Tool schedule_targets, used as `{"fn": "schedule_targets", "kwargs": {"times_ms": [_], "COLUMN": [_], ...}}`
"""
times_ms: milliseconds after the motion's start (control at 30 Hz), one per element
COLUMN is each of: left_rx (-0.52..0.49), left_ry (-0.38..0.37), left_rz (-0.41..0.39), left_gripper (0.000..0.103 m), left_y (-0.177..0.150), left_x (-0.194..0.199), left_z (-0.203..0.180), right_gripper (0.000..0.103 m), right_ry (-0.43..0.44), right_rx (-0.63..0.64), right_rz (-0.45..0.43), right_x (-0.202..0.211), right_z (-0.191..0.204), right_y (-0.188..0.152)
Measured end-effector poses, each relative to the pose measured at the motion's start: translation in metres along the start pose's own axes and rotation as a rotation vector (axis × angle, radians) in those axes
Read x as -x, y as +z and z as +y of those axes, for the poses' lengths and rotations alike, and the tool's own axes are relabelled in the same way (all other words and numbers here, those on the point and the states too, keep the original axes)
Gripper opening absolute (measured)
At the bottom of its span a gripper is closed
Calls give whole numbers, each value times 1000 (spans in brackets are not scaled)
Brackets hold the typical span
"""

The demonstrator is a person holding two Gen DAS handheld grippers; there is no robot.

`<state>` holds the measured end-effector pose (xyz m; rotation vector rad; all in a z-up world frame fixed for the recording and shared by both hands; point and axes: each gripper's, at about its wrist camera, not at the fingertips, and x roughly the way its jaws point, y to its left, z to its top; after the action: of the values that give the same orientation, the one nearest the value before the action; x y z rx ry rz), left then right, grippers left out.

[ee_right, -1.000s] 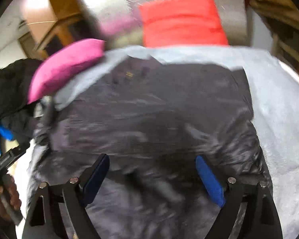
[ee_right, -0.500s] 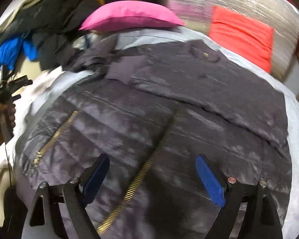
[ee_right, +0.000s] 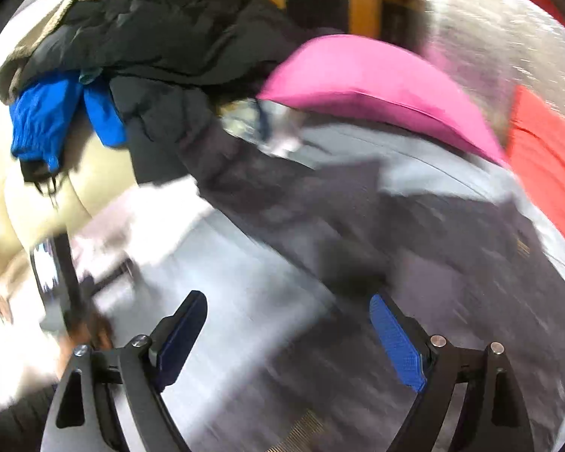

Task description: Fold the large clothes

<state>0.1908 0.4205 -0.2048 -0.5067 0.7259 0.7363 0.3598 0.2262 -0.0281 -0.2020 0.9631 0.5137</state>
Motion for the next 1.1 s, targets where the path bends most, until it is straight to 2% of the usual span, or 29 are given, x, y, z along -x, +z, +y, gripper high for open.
{"fn": "schedule_targets", "kwargs": {"times_ms": [100,267,367,433,467,500,533,600,633,733,867,967,1100], "left_rx": [2,17,19,24,25,24,24,23,23,20,14,11,10], "left_ry": [-8,-30,-31,-37,-38,-38,-37,-35,-36,-33,-27,-24,-25], "left_rz": [-13,-40,-55,-64,-67,-70,-72,-75,-77,-76,-68,-57,-42], "left_gripper": [103,103,103,103,103,103,103,103,103,103,103,103,103], "left_y": [-9,-12,-16,-19,-19,-20,-20,-22,-22,-24,-24,-20,-16], "left_x": [9,10,12,16,18,19,19,17,17,14,13,13,9], "left_z": [9,12,15,18,16,16,16,16,16,15,13,11,10], "right_gripper": [90,90,90,85,73,43,29,17,13,12,12,12,12], "right_ry": [58,95,73,21,-7,-28,-37,-33,-12,28,38,15,-66], "right_rx": [-10,12,37,46,49,46,37,24,4,-25,-56,-80,-126], "right_rz": [14,58,65,88,114,147,167,172,158,95,-4,-84,-166], "right_x": [-49,-117,-148,-169,-181,-192,-197,-202,-197,-167,-97,-26,73], "right_z": [42,88,108,114,114,112,107,99,93,75,41,4,-56], "right_y": [57,107,127,134,135,133,131,127,126,124,123,117,97]}}
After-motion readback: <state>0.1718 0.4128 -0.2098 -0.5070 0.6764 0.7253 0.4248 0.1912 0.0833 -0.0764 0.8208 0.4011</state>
